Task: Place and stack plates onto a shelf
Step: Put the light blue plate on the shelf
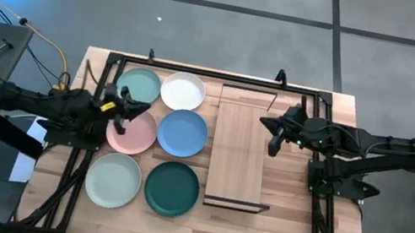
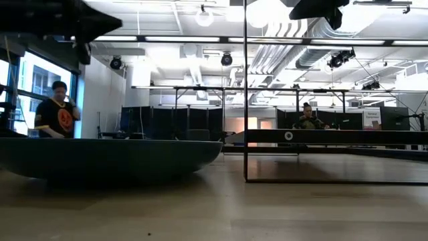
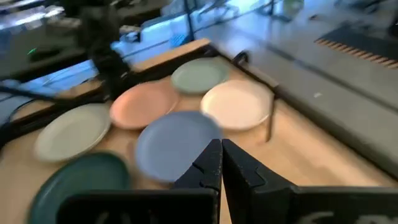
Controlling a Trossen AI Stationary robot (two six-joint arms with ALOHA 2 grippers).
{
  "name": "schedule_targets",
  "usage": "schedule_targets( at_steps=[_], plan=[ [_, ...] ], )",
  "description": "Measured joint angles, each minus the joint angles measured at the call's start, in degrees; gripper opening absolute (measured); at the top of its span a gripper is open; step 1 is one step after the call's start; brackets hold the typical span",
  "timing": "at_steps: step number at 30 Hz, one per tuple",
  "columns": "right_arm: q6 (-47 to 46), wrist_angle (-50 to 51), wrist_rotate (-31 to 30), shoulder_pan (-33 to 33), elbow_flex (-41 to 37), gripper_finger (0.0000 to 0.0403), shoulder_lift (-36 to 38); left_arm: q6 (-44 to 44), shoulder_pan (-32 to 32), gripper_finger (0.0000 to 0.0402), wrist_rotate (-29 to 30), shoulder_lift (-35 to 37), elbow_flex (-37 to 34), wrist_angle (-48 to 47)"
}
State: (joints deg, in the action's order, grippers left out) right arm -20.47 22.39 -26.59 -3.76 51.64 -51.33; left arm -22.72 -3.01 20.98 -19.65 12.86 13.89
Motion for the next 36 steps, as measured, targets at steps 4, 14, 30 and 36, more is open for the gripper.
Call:
schedule_targets(
  at_steps=[4,14,30,36],
  plan=[
    [0.0,-2.4,-0.7,1.9,0.0,0.0,0.0,5.0,0.3,0.0,1.8,-10.6,9.1,-1.7],
    [7.2,-3.8,4.4,3.1,-0.1,0.0,0.1,7.0,5.2,0.0,-4.1,-23.3,26.1,-18.3],
    [7.3,6.2,4.9,3.1,-0.1,0.0,5.6,-7.2,13.1,0.0056,-7.3,-26.8,28.3,-35.3],
    [7.3,4.7,4.9,3.1,-0.5,0.0,5.4,-8.6,22.1,0.0126,-10.9,-32.9,34.4,-49.4]
  ],
)
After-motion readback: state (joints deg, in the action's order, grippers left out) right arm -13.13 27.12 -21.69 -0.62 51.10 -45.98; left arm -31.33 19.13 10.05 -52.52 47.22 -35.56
